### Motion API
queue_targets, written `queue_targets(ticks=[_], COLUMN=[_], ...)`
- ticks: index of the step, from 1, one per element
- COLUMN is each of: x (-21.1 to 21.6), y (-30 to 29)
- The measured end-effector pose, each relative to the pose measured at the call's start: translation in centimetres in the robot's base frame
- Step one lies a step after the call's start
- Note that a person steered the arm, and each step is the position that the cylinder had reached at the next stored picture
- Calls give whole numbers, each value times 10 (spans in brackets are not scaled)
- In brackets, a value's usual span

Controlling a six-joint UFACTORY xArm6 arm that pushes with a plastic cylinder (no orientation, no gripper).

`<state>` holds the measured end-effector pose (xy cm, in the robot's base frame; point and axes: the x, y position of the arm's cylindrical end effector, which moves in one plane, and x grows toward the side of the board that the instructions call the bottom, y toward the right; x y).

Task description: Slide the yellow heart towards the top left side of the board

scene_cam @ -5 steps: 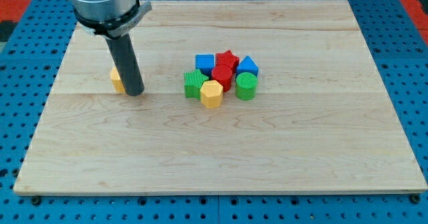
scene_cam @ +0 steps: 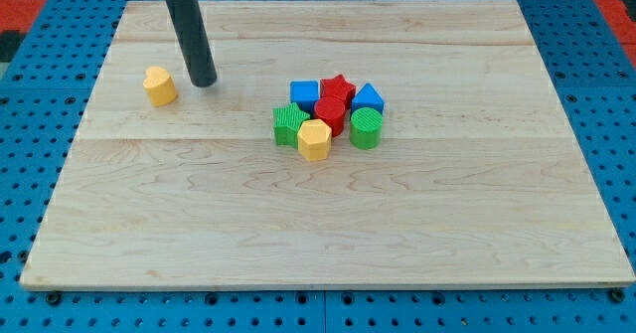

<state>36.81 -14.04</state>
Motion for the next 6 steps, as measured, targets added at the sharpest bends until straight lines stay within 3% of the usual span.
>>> queue_targets(ticks=[1,3,6], x=[57,67,-7], y=[-7,-35,-49])
